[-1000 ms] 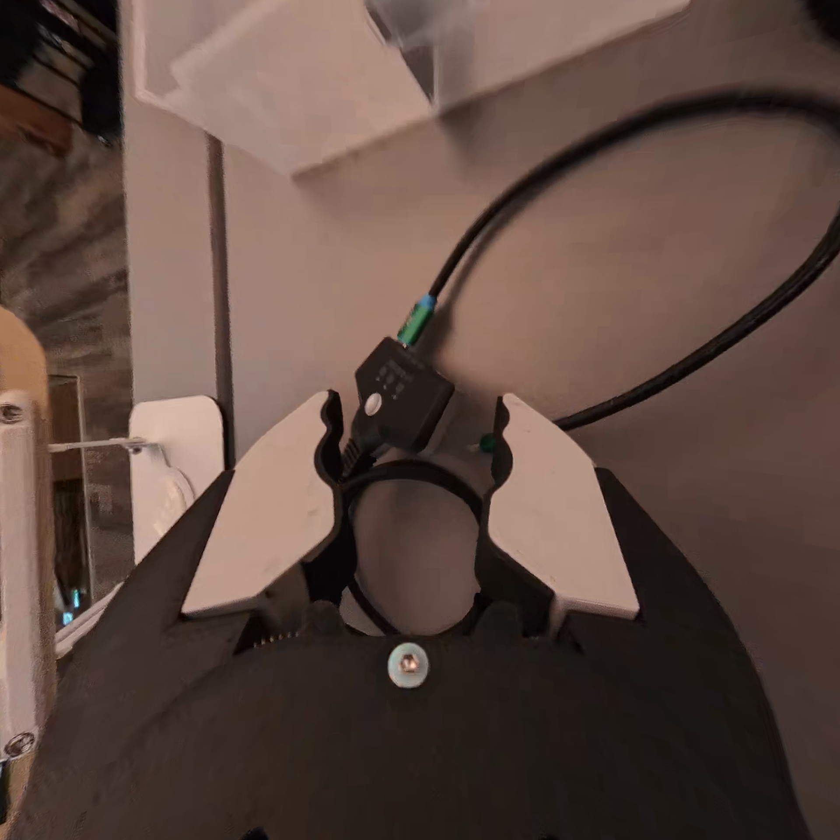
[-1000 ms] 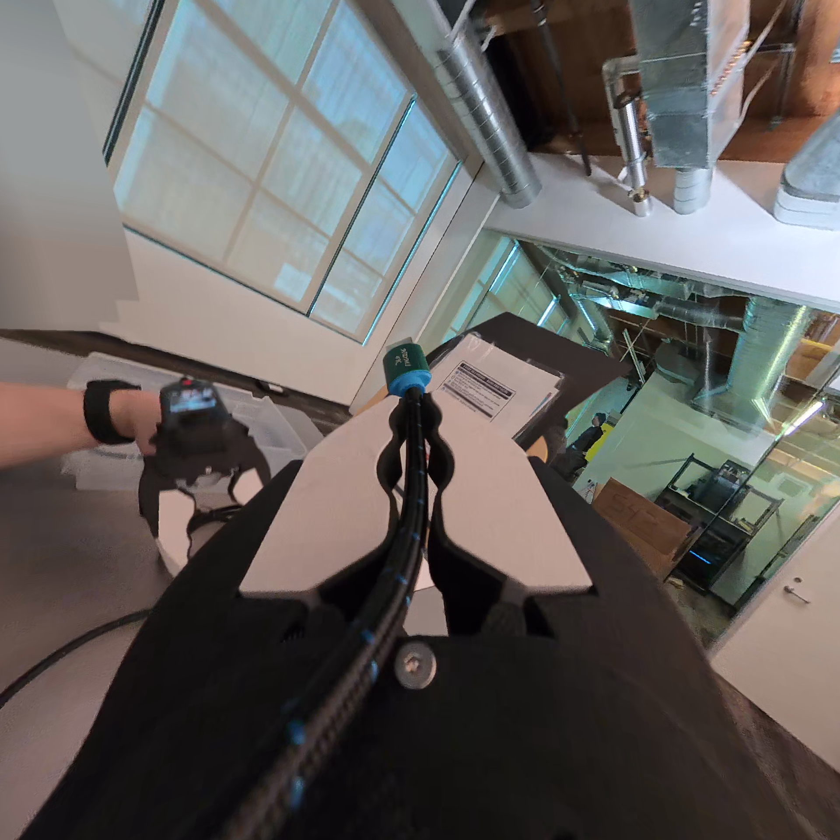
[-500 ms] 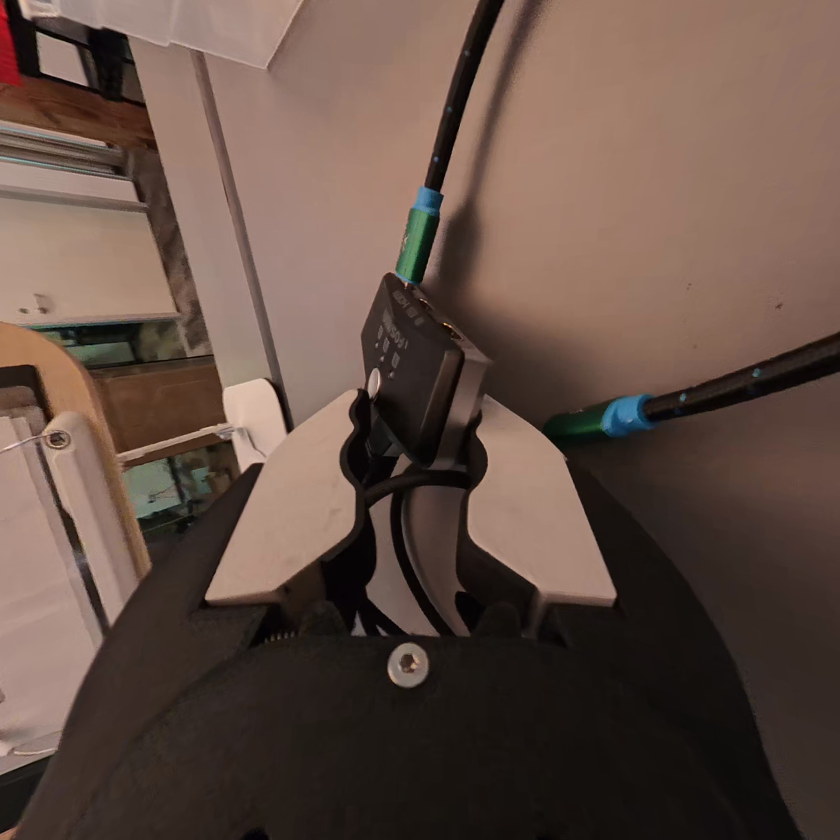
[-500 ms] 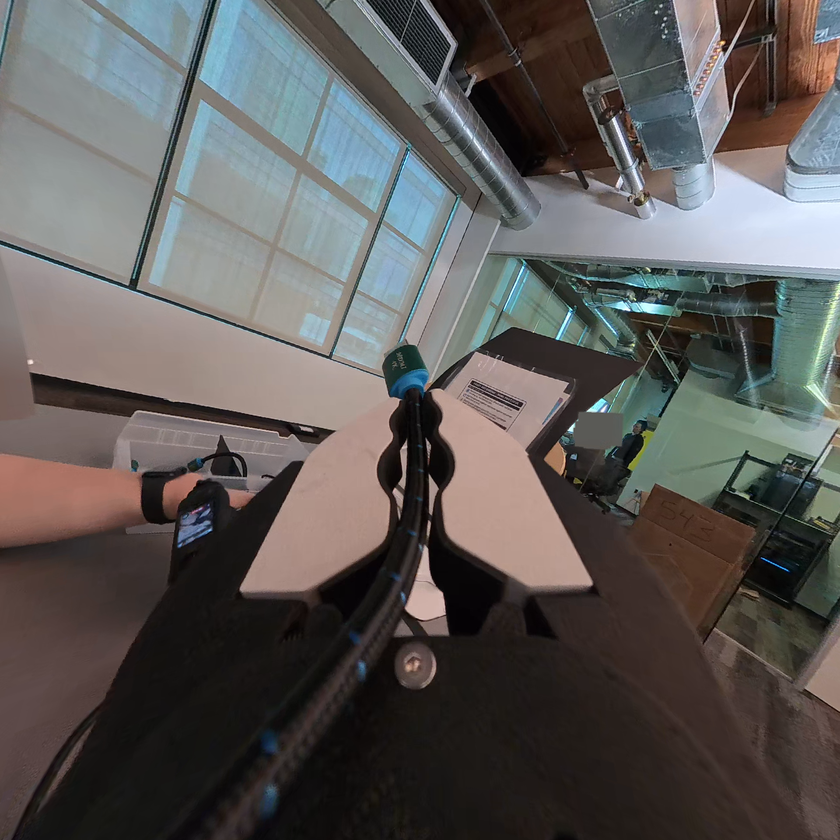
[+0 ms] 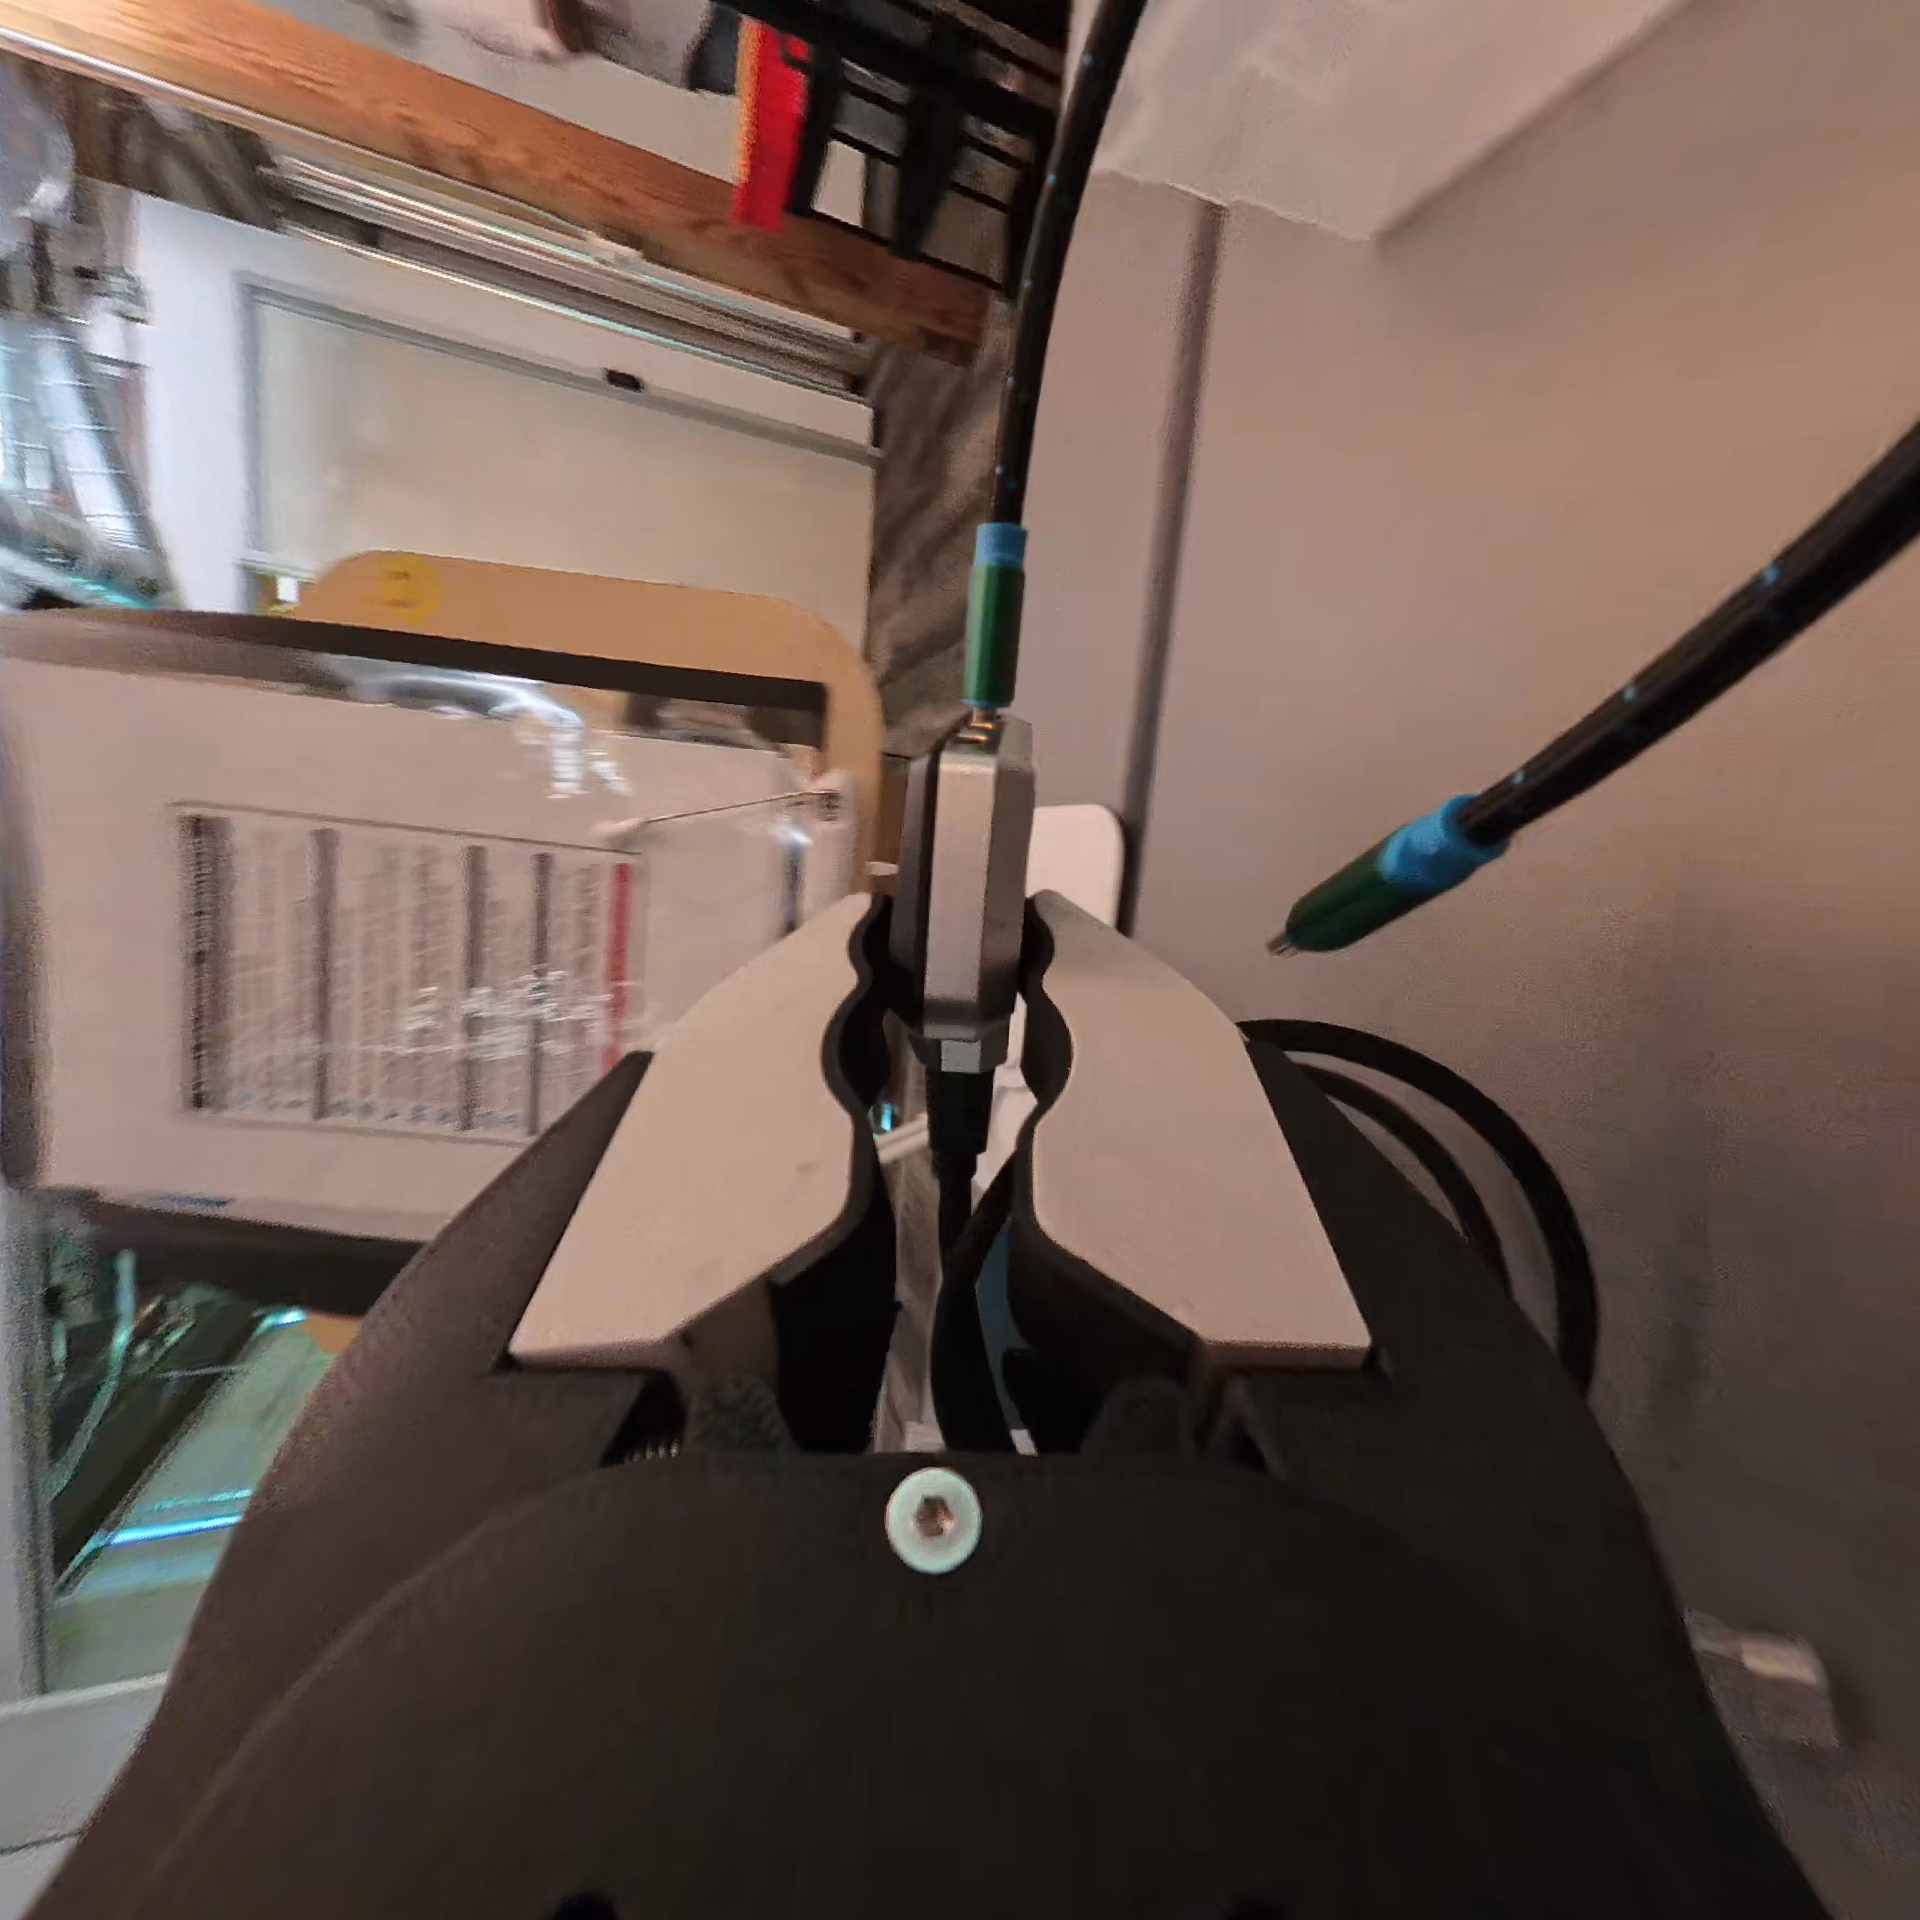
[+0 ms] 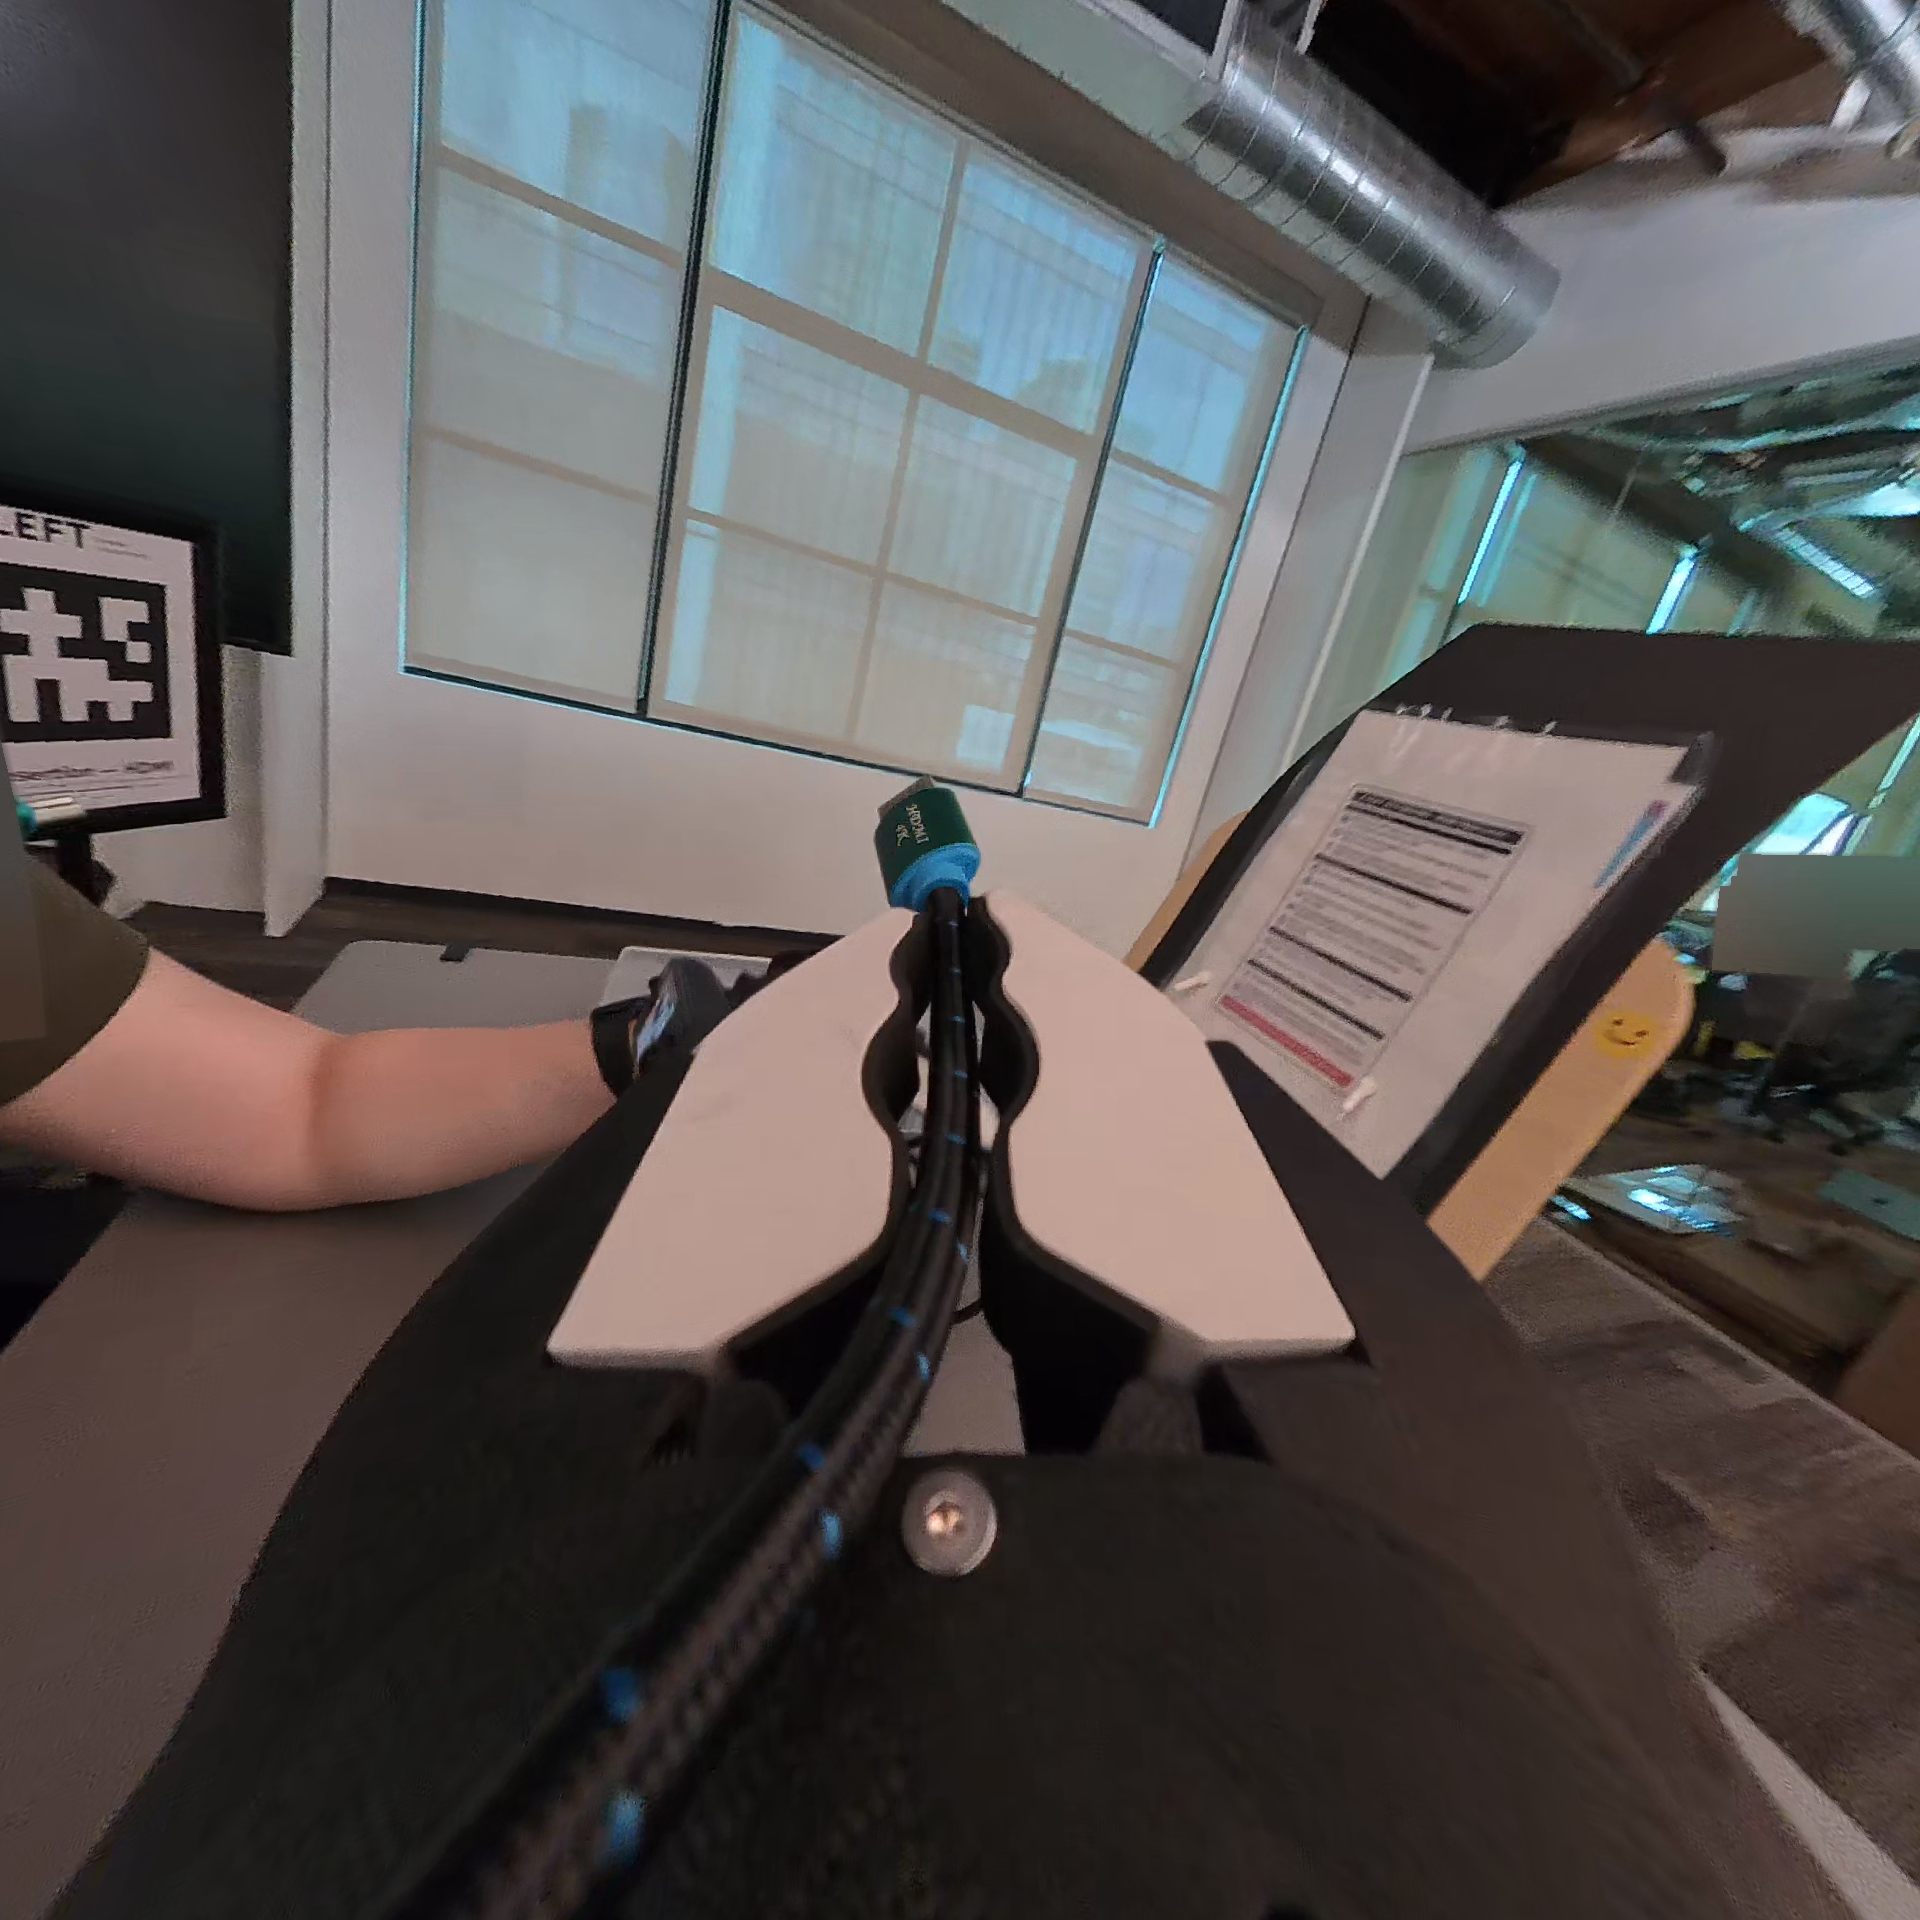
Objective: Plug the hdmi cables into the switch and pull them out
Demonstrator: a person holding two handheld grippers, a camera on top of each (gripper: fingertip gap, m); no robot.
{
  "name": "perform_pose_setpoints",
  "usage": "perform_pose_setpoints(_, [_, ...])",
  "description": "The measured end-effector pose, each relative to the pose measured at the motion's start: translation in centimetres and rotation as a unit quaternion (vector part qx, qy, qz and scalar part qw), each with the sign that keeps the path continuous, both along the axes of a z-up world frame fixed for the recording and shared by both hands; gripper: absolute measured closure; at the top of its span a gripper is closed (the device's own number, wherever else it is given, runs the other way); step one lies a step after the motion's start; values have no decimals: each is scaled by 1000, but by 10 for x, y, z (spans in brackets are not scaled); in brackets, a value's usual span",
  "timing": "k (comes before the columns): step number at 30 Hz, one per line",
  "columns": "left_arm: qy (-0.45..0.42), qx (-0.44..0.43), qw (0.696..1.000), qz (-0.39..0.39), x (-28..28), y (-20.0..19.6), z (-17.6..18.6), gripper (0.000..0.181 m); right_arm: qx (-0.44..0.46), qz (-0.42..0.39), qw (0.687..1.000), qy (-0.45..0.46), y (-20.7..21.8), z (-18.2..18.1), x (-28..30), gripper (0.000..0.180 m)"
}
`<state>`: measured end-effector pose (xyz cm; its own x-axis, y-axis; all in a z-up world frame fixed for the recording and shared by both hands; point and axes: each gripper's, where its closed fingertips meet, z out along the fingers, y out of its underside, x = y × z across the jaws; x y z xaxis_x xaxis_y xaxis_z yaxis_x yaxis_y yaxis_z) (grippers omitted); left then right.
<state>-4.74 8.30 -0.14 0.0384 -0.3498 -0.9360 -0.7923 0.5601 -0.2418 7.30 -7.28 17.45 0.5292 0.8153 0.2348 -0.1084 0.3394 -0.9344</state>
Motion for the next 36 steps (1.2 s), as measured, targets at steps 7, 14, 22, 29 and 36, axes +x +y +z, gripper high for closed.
perform_pose_setpoints(7, [-125,82,988,-38,-22,-27,84,160,-61,83,994,39,6,3,-38,172])
perform_pose_setpoints(14, [-176,156,971,-38,-52,-48,135,159,-73,74,991,88,-2,20,-21,172])
perform_pose_setpoints(22, [-185,228,956,-2,-64,-47,152,160,-107,0,992,64,-13,32,-55,173])
perform_pose_setpoints(29, [-156,254,954,3,-54,-39,137,160,-175,41,978,102,-14,30,-92,173])
perform_pose_setpoints(36, [-157,285,945,-24,-40,-51,135,160,-275,92,946,144,27,-3,-105,174])
